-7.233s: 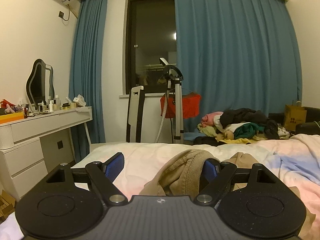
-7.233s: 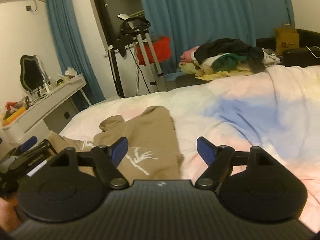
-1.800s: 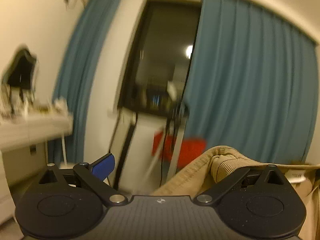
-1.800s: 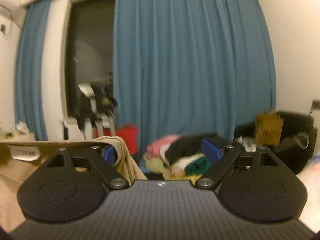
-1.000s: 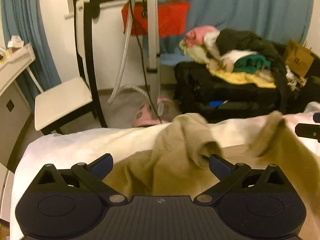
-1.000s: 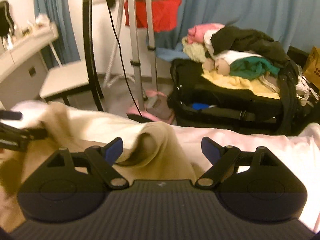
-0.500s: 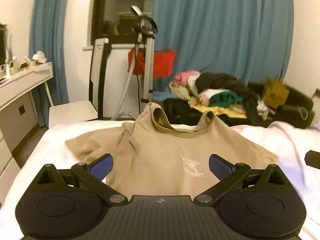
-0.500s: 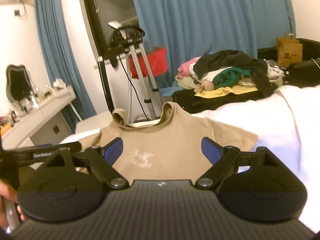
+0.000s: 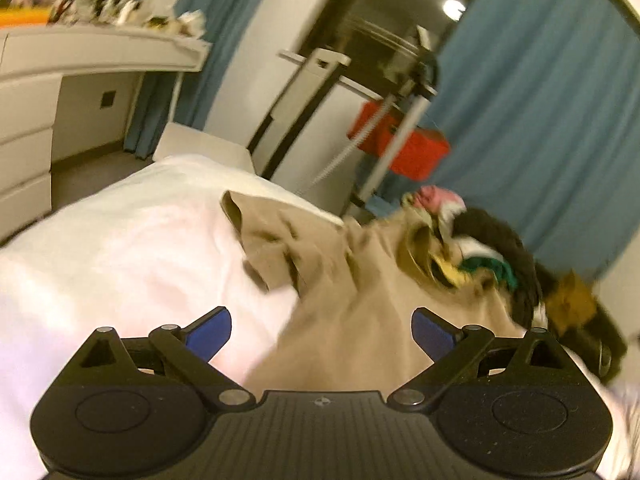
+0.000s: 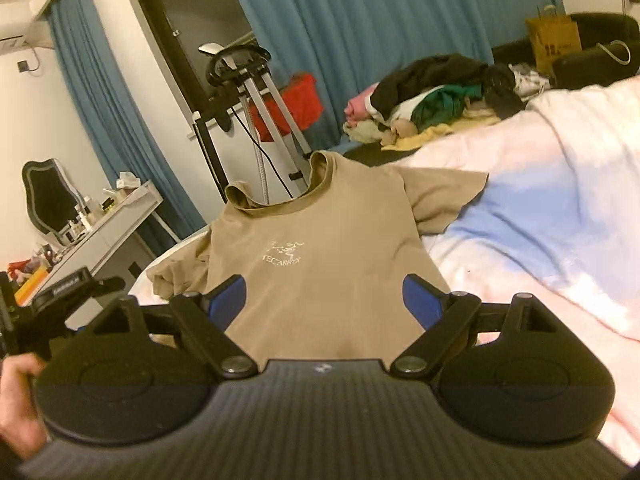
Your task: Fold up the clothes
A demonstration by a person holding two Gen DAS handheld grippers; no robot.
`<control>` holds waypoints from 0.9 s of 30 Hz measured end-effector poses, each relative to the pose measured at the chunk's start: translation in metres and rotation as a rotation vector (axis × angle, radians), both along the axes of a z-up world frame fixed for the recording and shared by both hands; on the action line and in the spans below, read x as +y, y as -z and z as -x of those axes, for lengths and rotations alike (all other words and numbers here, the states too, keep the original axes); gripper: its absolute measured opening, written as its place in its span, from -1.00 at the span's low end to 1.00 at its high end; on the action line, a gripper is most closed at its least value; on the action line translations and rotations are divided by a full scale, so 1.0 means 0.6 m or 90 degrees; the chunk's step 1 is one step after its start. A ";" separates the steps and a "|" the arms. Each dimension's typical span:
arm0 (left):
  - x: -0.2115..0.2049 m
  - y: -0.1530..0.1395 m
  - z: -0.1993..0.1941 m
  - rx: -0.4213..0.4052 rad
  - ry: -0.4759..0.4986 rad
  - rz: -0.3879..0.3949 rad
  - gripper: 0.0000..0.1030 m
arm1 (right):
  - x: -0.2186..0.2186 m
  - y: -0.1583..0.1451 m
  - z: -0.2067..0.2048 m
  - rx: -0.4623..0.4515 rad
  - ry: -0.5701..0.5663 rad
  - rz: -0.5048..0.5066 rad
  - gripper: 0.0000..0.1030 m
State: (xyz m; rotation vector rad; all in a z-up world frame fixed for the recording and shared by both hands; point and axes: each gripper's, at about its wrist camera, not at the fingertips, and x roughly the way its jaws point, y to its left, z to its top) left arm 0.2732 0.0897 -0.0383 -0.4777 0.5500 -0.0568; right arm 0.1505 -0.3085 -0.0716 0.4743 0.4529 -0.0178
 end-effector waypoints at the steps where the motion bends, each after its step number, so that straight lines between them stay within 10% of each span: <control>1: 0.008 0.006 -0.024 0.000 -0.013 0.018 0.88 | 0.003 0.008 -0.010 0.005 0.000 -0.003 0.68; 12: 0.078 0.105 -0.257 0.026 -0.115 0.042 0.19 | -0.025 0.110 -0.126 0.096 0.014 -0.039 0.68; 16: 0.083 0.090 -0.304 0.026 -0.088 0.001 -0.94 | -0.025 0.125 -0.155 0.105 0.029 -0.037 0.68; 23: 0.138 -0.006 -0.337 -0.024 -0.235 -0.125 -0.97 | -0.025 0.127 -0.174 0.081 0.056 0.027 0.68; 27: 0.177 -0.014 -0.323 -0.002 -0.239 -0.069 -0.84 | -0.023 0.123 -0.170 0.073 0.067 0.040 0.68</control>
